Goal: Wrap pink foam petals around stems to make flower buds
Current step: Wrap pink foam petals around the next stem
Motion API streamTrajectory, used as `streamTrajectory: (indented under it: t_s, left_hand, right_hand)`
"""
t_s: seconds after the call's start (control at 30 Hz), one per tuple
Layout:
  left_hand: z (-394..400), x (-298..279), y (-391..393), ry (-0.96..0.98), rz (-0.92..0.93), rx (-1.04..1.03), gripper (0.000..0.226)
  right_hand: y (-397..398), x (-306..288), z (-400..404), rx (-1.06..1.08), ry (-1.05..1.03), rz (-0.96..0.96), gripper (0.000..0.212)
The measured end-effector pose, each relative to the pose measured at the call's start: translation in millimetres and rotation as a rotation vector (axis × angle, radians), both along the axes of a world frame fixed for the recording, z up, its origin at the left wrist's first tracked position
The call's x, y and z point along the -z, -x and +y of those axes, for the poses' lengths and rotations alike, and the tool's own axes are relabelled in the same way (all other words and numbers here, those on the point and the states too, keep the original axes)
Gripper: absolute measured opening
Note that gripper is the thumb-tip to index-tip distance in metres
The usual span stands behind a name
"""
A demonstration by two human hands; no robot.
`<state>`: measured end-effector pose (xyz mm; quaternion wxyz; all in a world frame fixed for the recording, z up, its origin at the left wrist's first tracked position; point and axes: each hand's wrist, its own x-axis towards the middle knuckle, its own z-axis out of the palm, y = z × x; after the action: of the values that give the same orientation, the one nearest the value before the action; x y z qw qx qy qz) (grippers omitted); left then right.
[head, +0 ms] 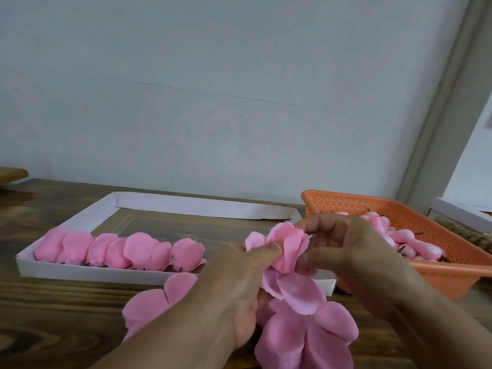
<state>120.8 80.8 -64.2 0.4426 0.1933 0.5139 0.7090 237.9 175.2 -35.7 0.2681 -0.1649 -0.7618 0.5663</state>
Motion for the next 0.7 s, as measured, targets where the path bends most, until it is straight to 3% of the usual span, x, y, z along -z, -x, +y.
streamTrajectory:
  t_s: [0.7]
  left_hand:
    - [0.9, 2.9, -2.5, 0.003, 0.141, 0.031, 0.01]
  right_hand:
    - [6.7, 8.8, -1.1, 0.179, -0.057, 0.03, 0.006]
